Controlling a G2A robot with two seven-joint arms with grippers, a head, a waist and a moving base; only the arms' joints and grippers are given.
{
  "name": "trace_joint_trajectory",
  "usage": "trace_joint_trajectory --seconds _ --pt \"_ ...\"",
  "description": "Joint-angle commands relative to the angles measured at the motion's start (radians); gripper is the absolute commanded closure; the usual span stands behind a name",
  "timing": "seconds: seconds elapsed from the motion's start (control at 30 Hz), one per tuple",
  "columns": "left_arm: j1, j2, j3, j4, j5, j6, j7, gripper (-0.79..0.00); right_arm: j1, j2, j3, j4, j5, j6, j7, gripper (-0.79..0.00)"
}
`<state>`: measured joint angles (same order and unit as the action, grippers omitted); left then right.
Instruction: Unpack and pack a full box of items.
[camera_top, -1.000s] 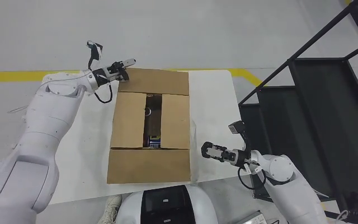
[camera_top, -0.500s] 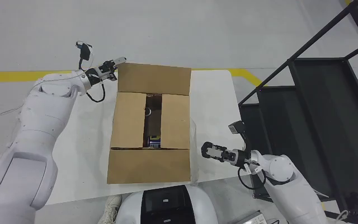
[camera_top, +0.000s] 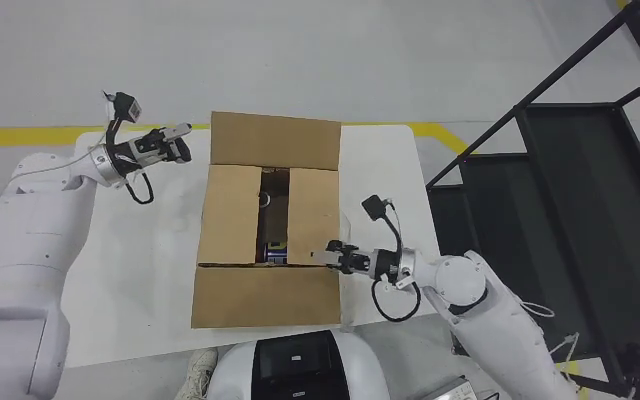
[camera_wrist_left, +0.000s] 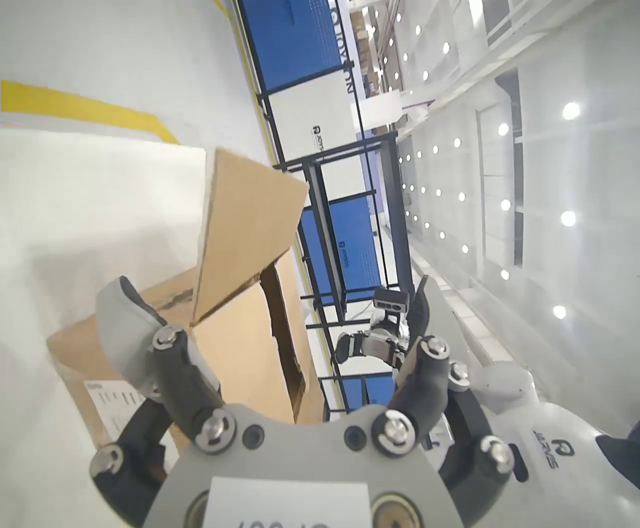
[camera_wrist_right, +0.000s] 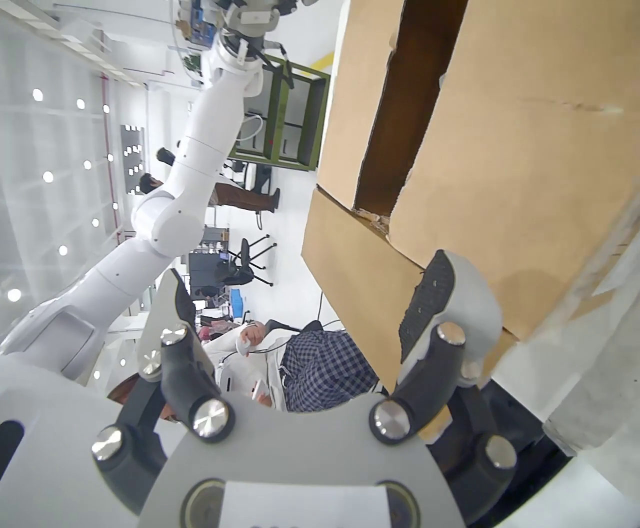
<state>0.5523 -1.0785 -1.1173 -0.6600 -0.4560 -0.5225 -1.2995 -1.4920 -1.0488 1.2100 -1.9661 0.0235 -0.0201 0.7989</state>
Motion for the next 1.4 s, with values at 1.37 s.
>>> trace_joint_trajectory --seconds 1.37 --pt "0.363 0.137 -0.254 -0.532 -0.076 0.19 -0.058 -0.785 0.619 -0.227 -0.592 0.412 0.167 0.405 -0.141 -0.785"
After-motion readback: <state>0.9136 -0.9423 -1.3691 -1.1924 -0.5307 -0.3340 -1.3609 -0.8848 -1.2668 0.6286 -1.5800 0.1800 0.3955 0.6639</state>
